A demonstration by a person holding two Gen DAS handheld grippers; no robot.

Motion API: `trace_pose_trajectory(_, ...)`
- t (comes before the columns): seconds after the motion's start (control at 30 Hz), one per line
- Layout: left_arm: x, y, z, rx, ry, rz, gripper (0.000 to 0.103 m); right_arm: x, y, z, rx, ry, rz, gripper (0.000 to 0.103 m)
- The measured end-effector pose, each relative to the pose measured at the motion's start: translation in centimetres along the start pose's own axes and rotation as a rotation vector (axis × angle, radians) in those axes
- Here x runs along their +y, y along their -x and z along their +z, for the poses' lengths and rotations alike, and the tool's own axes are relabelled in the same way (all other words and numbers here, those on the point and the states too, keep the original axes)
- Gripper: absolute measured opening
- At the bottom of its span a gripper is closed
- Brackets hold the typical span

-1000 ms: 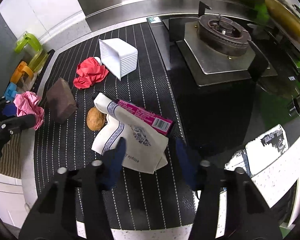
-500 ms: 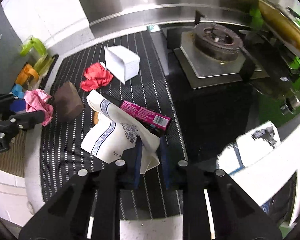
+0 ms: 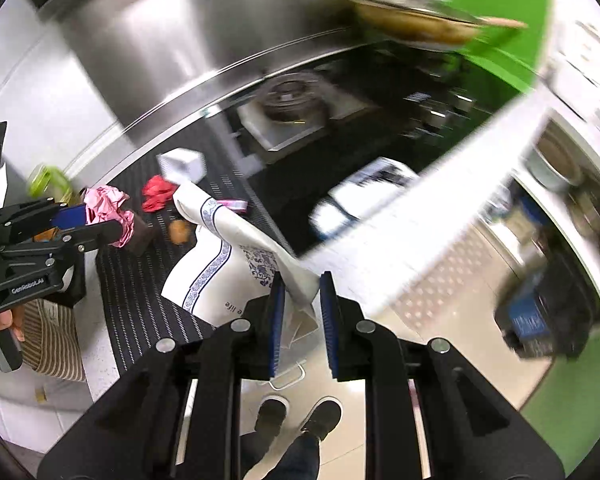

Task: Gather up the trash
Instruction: 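Carry the pink paper and white paper bag over the pink wastebasket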

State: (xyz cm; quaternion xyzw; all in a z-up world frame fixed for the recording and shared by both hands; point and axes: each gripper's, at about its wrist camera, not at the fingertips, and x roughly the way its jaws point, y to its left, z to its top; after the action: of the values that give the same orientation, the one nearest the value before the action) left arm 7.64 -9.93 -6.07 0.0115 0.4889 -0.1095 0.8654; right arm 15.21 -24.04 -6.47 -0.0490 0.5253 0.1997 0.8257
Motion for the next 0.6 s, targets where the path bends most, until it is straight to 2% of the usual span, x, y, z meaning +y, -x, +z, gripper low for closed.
trace_pose_trajectory(0.3,-11.6,-2.0,1.4,0.010,-0.276,-0.192,0.036,-8.2,6.7,-9.7,-0.057,-0.288,-0.208,0.018)
trace_pose_trajectory(0.47,-17.7,-4.1,1.2,0.032,-0.381,-0.270,0.036,-11.9,9.1,-14.7,-0.060,-0.412,-0.296,0.018)
trace_pose_trajectory(0.6,-22.4,-7.3,0.3,0.066,-0.448,-0.312,0.036,-15.4,9.4,-18.4,-0.052,-0.478,-0.347,0.018)
